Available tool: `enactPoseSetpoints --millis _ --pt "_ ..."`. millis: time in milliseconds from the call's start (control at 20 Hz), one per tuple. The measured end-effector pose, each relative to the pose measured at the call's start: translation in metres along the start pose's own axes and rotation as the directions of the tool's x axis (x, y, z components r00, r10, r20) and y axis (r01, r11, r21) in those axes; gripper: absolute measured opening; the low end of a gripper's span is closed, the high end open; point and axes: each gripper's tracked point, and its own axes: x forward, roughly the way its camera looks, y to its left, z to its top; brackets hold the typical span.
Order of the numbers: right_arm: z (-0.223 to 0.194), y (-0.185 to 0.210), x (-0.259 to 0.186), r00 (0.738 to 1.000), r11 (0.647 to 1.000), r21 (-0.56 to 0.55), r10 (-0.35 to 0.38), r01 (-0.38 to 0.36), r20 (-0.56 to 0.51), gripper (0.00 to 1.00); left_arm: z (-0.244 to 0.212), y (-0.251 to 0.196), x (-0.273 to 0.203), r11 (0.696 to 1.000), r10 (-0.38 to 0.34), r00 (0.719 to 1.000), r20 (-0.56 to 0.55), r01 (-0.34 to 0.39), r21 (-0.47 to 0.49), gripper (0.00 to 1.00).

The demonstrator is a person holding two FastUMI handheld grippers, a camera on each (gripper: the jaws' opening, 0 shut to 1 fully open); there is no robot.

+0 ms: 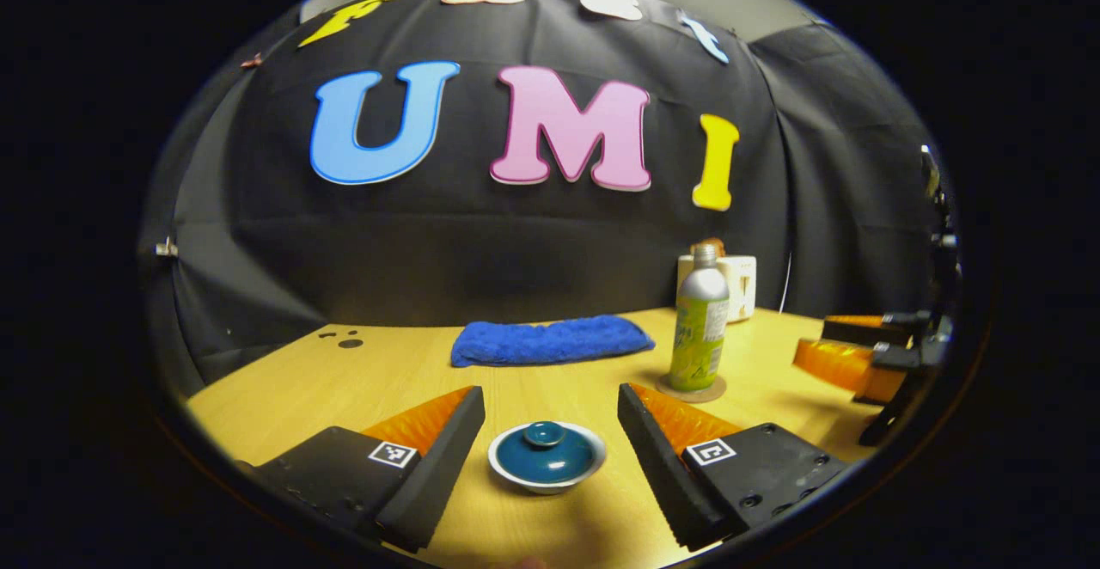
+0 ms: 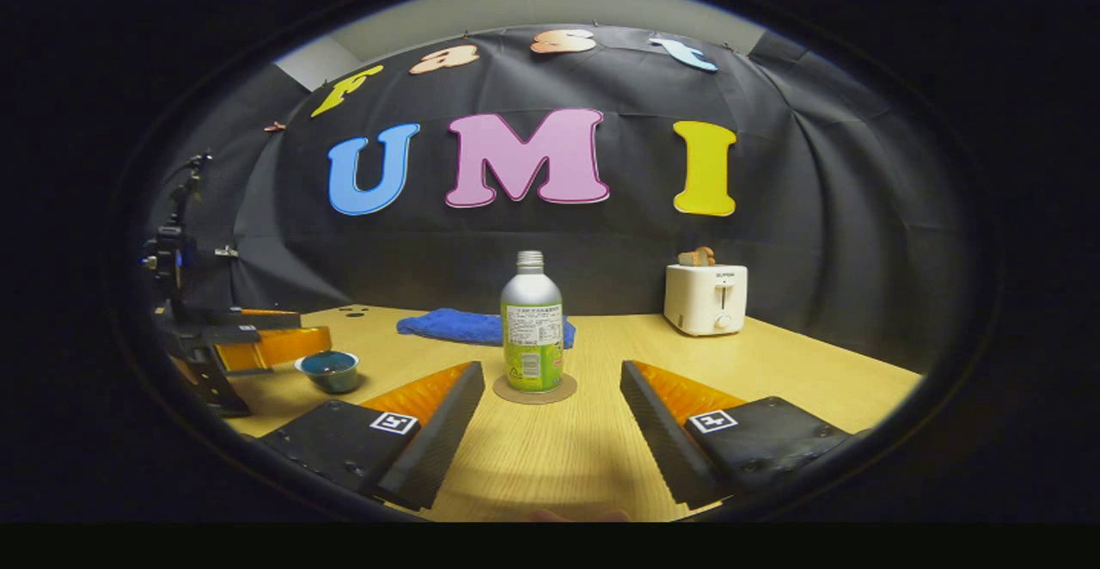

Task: Open the teacup lid with one hand, grasp the water bottle and pour water into the teacup with the other hand; after pouring, place the water bottle on the coaster and then close the teacup lid.

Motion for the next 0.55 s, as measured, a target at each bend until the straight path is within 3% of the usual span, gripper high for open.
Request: enactPoseSetpoints --millis 250,550 --pt "0.0 0.001 -0.001 1.0 1.0 -0.001 -0.018 0.018 0.0 0.98 0.017 -0.015 -0.026 1.0 0.01 0.997 0.082 -0.011 0.007 0.98" --pt "-0.001 0.028 -0.006 0.999 0.999 0.0 0.037 -0.037 -0.002 0.98 0.002 -0.01 -0.029 0.999 0.052 0.998 0.045 -0.052 0.001 0.98"
